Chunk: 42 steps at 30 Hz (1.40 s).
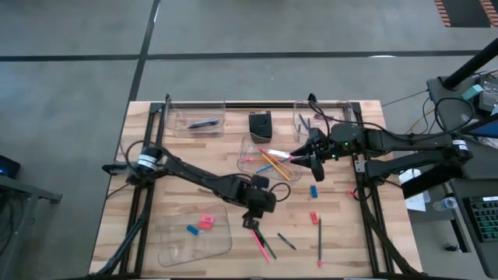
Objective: Sort crayons/erasers/pens/pencils in bins
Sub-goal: Put the black pen into the top left transparent bin
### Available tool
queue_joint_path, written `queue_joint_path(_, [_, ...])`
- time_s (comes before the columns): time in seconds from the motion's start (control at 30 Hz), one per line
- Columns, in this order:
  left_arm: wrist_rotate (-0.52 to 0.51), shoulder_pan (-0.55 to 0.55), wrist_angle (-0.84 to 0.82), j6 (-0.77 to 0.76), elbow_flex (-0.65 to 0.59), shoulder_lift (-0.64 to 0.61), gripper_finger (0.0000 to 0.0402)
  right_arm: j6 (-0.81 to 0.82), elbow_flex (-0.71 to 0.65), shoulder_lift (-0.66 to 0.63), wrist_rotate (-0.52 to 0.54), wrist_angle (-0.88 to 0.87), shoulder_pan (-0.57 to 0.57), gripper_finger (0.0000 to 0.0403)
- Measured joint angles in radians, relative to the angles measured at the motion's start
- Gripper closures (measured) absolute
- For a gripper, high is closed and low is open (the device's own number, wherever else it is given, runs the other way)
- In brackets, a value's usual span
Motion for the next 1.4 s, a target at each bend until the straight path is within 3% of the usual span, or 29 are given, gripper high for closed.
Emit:
queue_joint_path(0.23, [0.014, -0.027, -0.074, -0.017, -0.004, 0.063, 0.0282, 0.000, 0.000, 0.006, 0.000, -0.001, 0.000, 0.0268])
queue_joint_path(0.7, [0.091, -0.054, -0.170, 0.029, -0.021, 0.047, 0.0282, 0.001, 0.000, 0.006, 0.000, -0.001, 0.004, 0.0268])
queue_joint_path(1.4, [0.112, -0.056, -0.143, 0.066, -0.037, 0.089, 0.0282, 0.001, 0.000, 0.023, 0.000, 0.001, 0.004, 0.0268])
